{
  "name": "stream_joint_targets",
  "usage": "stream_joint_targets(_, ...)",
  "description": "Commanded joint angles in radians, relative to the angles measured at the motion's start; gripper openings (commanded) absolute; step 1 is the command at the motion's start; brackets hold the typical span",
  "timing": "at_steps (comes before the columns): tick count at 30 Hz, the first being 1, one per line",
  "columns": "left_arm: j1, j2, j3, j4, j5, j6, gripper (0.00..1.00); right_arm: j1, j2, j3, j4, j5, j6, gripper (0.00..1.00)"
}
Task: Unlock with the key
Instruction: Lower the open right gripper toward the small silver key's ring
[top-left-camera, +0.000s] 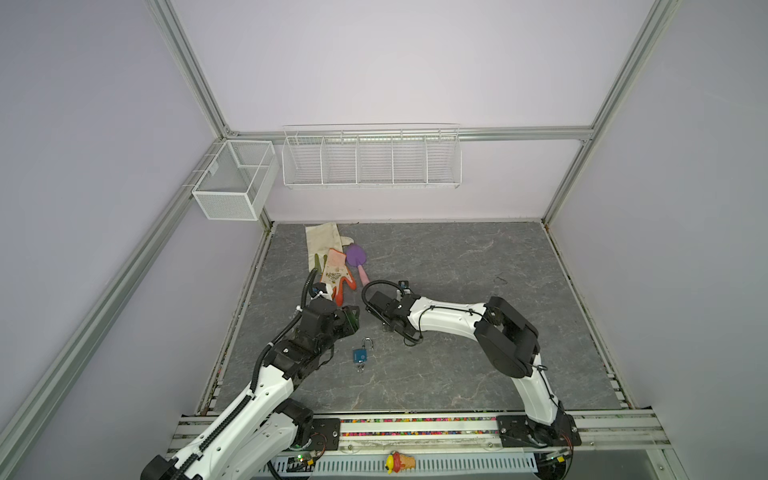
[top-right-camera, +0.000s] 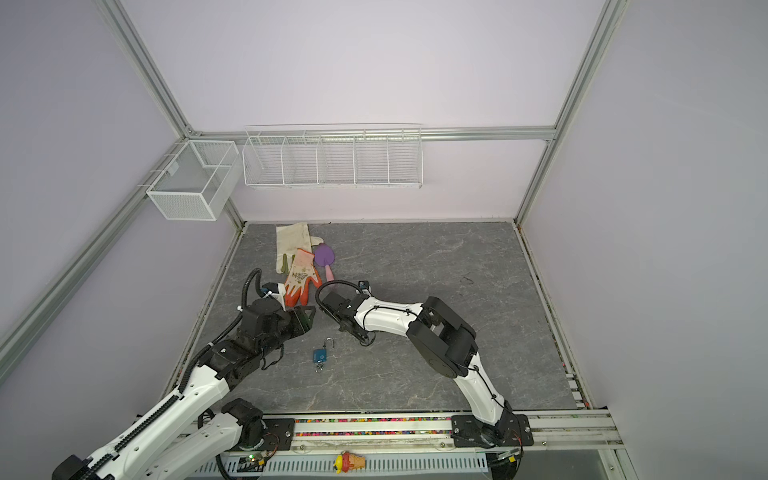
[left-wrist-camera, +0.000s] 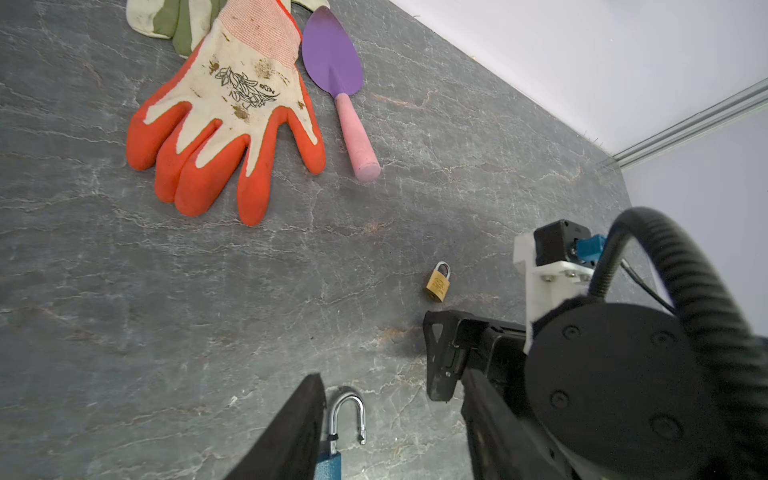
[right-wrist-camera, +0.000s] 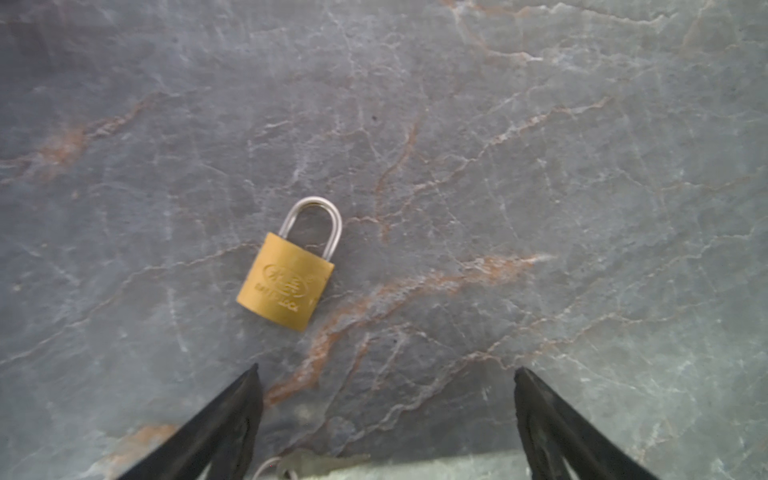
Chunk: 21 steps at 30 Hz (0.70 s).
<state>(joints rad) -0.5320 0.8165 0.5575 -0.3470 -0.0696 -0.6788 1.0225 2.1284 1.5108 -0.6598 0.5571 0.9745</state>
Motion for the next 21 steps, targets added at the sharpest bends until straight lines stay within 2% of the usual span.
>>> stream_joint_targets(1, 0.004, -0.006, 0.028, 0.01, 0.023, 0.002, 0.54, 0.002, -0.037, -0.076, -0.052, -0.004, 0.024, 0.95)
stream_joint_targets(13, -0.002, -0.017, 0.031, -0.014, 0.045, -0.028, 0.54, 0.028, -0.194, -0.277, 0.024, -0.074, -0.044, 0.95)
stream_joint_targets(17, -0.003, -0.023, 0.028, -0.017, 0.039, -0.03, 0.54, 0.015, -0.192, -0.223, -0.007, -0.04, -0.057, 0.97)
stream_joint_targets(21, -0.003, -0.038, 0.046, -0.042, 0.028, -0.03, 0.54, -0.021, -0.178, -0.208, 0.033, -0.067, -0.086, 0.96)
